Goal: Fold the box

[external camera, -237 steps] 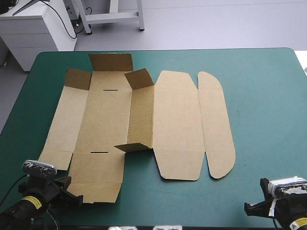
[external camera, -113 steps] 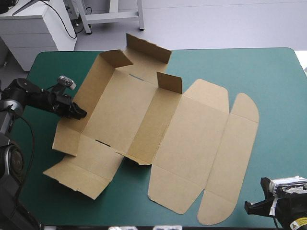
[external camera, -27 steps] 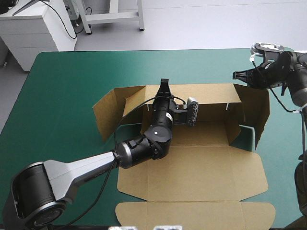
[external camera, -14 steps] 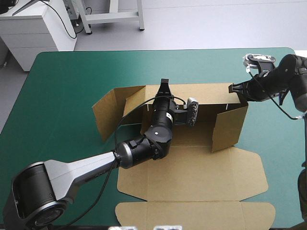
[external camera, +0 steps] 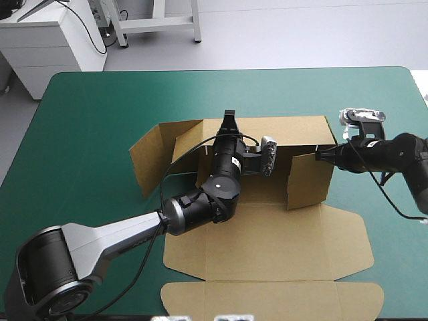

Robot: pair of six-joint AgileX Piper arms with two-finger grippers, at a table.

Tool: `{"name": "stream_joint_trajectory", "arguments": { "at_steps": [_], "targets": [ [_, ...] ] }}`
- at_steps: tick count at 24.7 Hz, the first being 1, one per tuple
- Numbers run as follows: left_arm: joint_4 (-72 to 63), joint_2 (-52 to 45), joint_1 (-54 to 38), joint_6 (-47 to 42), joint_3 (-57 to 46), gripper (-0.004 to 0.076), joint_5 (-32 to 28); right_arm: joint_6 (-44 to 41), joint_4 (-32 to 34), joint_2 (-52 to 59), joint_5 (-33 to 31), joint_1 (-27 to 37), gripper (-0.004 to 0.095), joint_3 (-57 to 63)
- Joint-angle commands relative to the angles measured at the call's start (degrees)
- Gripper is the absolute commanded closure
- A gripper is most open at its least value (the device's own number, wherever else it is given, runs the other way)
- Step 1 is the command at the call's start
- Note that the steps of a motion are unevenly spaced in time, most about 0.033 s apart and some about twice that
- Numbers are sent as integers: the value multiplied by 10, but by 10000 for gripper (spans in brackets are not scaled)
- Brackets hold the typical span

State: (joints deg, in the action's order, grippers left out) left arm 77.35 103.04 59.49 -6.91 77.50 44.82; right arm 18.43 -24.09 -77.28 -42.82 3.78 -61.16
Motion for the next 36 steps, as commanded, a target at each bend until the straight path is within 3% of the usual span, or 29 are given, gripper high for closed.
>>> {"name": "stream_joint_trajectory", "arguments": {
  "at_steps": [1, 7, 11, 13, 18, 21, 36],
  "targets": [
    [-65, -8, 5, -6, -1, 732, -1, 49, -43, 39, 66, 4, 928, 16],
    [-65, -6, 5, -6, -1, 732, -2, 139, -43, 62, 42, 4, 926, 16],
    [-65, -5, 5, -6, -1, 732, -2, 140, -14, 69, 30, 4, 888, 16],
    [-65, -3, 5, -6, -1, 732, 0, 140, -7, 68, 25, 4, 818, 16],
    [-68, -2, 5, -6, -1, 732, 3, 187, -5, 68, 6, 3, 519, 16],
    [-68, -2, 5, -6, -1, 732, 3, 198, -3, 68, 3, 3, 436, 16],
    [-65, -2, 5, -6, -1, 732, 13, 198, 4, 93, -74, 3, 436, 15]
  ]
}}
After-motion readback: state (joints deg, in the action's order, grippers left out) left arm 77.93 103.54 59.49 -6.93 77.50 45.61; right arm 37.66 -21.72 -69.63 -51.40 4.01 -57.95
